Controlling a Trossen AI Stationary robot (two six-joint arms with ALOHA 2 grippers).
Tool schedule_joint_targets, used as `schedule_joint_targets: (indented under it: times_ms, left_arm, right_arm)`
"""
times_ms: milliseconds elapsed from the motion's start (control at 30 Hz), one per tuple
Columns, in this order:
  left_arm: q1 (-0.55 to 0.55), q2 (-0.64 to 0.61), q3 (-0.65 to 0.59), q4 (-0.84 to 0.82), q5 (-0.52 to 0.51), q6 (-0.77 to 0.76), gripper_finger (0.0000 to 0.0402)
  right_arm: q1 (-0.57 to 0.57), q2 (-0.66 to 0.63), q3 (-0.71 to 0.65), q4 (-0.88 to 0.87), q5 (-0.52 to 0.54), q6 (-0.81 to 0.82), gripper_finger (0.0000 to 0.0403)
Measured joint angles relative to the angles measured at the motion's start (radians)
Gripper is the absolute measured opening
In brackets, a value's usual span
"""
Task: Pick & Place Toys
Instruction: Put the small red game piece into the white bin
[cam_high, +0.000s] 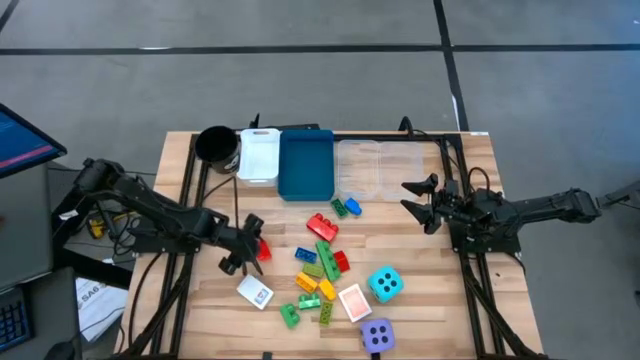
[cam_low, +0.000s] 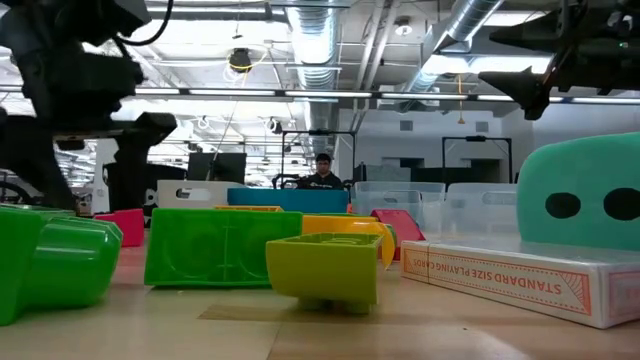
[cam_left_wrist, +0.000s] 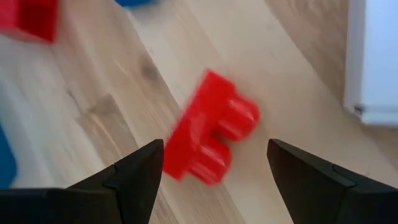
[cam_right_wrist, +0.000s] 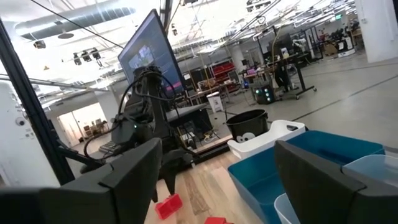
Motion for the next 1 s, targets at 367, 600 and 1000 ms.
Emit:
schedule_joint_targets:
  times_ms: [367, 600, 1000]
  left_arm:
    - [0.003, 0.005, 0.0, 0.026, -0.002, 0.149, 0.0278]
    - [0.004, 0.044, 0.0, 0.058, -0.002, 0.251, 0.0278]
    - [0.035, 0.152, 0.002, 0.11, -0.002, 0.28, 0.0278]
  right_arm:
    - [0.0, 0.0, 0.0, -0.001, 0.0, 0.0, 0.0304]
    - [0.0, 0.0, 0.0, -0.001, 0.0, 0.0, 0.0304]
    - [0.0, 0.0, 0.0, -0.004, 0.0, 0.0, 0.0304]
